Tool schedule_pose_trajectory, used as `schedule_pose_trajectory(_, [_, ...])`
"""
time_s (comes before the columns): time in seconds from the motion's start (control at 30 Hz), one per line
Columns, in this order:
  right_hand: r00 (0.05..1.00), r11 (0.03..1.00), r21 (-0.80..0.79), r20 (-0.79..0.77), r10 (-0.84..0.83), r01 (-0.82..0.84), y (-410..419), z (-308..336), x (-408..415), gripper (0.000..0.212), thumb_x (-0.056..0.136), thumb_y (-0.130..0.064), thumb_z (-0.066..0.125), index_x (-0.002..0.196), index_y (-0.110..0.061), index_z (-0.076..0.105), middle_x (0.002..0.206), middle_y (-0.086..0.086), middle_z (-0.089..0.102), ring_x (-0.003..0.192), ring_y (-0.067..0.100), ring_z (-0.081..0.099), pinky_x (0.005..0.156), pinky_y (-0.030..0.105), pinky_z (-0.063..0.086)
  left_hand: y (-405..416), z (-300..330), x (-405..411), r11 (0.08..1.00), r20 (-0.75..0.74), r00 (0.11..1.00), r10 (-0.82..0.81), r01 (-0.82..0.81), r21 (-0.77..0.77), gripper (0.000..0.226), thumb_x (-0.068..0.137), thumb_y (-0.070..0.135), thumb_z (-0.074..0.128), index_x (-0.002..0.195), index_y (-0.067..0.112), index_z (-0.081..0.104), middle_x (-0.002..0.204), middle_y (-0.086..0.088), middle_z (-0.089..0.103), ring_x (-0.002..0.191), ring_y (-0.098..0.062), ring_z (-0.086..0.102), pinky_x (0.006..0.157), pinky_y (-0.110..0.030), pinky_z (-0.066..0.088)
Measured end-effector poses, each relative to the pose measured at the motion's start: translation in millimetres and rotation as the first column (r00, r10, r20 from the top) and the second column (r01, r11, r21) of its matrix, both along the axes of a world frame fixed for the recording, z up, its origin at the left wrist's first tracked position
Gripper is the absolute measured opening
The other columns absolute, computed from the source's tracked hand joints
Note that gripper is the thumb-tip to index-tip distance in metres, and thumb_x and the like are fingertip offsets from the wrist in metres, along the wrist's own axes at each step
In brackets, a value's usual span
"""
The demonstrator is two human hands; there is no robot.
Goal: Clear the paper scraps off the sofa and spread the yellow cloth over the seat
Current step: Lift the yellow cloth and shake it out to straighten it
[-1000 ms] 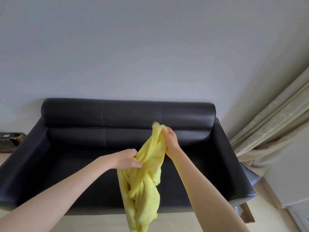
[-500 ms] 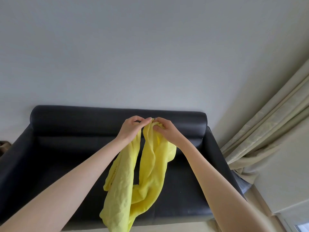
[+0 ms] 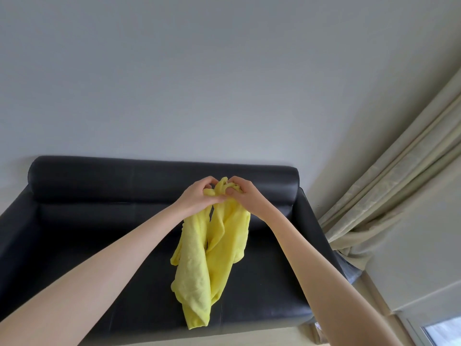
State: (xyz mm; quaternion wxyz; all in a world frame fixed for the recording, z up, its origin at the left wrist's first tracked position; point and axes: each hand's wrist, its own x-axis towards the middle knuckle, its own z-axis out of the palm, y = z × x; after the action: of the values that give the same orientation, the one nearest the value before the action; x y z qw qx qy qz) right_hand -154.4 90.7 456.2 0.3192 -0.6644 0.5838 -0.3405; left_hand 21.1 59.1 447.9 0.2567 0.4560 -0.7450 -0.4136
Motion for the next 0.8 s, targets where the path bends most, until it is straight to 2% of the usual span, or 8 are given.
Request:
schedule_pose_trajectory(0.07, [1.000, 1.000, 0.003, 0.006, -0.024, 0.024, -0.1, -2.7, -3.9, 0.007, 0.094, -0.025, 0.055, 0.090, -0.024, 0.061, 0.076, -0.007, 0.058, 0.067, 0.007, 0.050, 0.062, 0.019, 0.042, -1.8, -0.9, 0.2, 0.995, 0.022, 1.000, -0.010, 0.013, -0.097, 0.012, 0.089, 0.033, 0.059, 0.099, 0.028, 0.060, 0.100, 0.006, 0.058, 0.095, -0.009, 0.055, 0.076, -0.026, 0.042])
schedule_pose_trajectory(0.17, [0.998, 0.998, 0.013, 0.023, -0.056, 0.056, 1.8, -4.7, -10.3, 0.009, 0.094, -0.024, 0.054, 0.096, -0.019, 0.062, 0.083, 0.001, 0.060, 0.073, 0.012, 0.052, 0.066, 0.024, 0.043, -1.9, 0.1, -0.3, 0.992, -0.047, 0.999, -0.020, 0.014, -0.126, 0.018, 0.097, 0.027, 0.048, 0.100, 0.024, 0.065, 0.096, 0.010, 0.065, 0.092, -0.003, 0.059, 0.078, -0.022, 0.044])
schedule_pose_trajectory(0.33, [0.999, 0.999, 0.037, 0.009, -0.039, 0.038, 9.2, -3.4, -16.7, 0.011, 0.095, -0.022, 0.052, 0.102, -0.018, 0.060, 0.086, 0.005, 0.062, 0.073, 0.011, 0.052, 0.067, 0.024, 0.043, 0.8, 0.7, -11.1, 0.990, -0.088, 0.996, -0.035, 0.022, -0.141, 0.031, 0.094, 0.044, 0.053, 0.085, 0.017, 0.067, 0.077, 0.009, 0.065, 0.074, -0.004, 0.059, 0.070, -0.022, 0.045])
schedule_pose_trajectory(0.43, [1.000, 0.998, 0.061, 0.016, -0.024, 0.023, 17.1, -3.3, -23.6, 0.017, 0.094, -0.019, 0.054, 0.110, -0.022, 0.054, 0.091, 0.004, 0.060, 0.068, 0.008, 0.050, 0.061, 0.021, 0.041, -4.0, 2.7, -15.1, 0.974, -0.176, 0.978, 0.108, -0.140, -0.180, 0.037, 0.094, 0.043, 0.053, 0.075, 0.013, 0.062, 0.064, 0.003, 0.055, 0.061, -0.008, 0.048, 0.062, -0.026, 0.035])
schedule_pose_trajectory(0.5, [0.999, 0.995, 0.101, 0.028, -0.030, 0.027, 23.4, -4.0, -29.5, 0.026, 0.094, -0.019, 0.057, 0.117, -0.023, 0.046, 0.090, -0.001, 0.060, 0.065, 0.004, 0.050, 0.059, 0.017, 0.041, -9.2, 4.6, -14.8, 0.949, -0.227, 0.950, 0.213, -0.256, -0.184, 0.037, 0.095, 0.043, 0.052, 0.081, 0.011, 0.064, 0.067, -0.002, 0.057, 0.063, -0.012, 0.050, 0.062, -0.028, 0.037])
schedule_pose_trajectory(0.57, [0.998, 0.992, 0.111, -0.035, -0.054, 0.058, 26.8, -4.6, -35.1, 0.029, 0.093, -0.018, 0.058, 0.118, -0.020, 0.043, 0.086, -0.005, 0.059, 0.070, 0.007, 0.050, 0.061, 0.020, 0.040, -12.7, 4.8, -16.9, 0.944, -0.230, 0.947, 0.226, -0.271, -0.190, 0.037, 0.095, 0.043, 0.051, 0.084, 0.011, 0.064, 0.070, -0.005, 0.060, 0.066, -0.015, 0.053, 0.064, -0.029, 0.039])
schedule_pose_trajectory(0.67, [0.982, 0.995, 0.084, -0.183, -0.044, 0.060, 28.7, -1.5, -39.6, 0.018, 0.091, -0.014, 0.057, 0.109, -0.018, 0.056, 0.099, -0.003, 0.064, 0.088, 0.020, 0.058, 0.073, 0.029, 0.045, -15.7, 5.1, -22.2, 0.946, -0.244, 0.941, 0.233, -0.278, -0.168, 0.032, 0.096, 0.042, 0.050, 0.087, 0.015, 0.063, 0.075, 0.001, 0.061, 0.071, -0.011, 0.054, 0.066, -0.024, 0.039])
schedule_pose_trajectory(0.8, [0.974, 0.999, 0.045, -0.226, 0.018, -0.008, 35.9, 4.7, -39.9, 0.013, 0.093, -0.014, 0.053, 0.093, -0.019, 0.065, 0.093, -0.001, 0.069, 0.086, 0.032, 0.062, 0.075, 0.042, 0.050, -15.1, 5.2, -29.1, 0.971, -0.205, 0.971, 0.127, -0.164, -0.176, 0.027, 0.098, 0.038, 0.049, 0.102, 0.016, 0.064, 0.089, 0.007, 0.064, 0.085, -0.008, 0.057, 0.075, -0.023, 0.042])
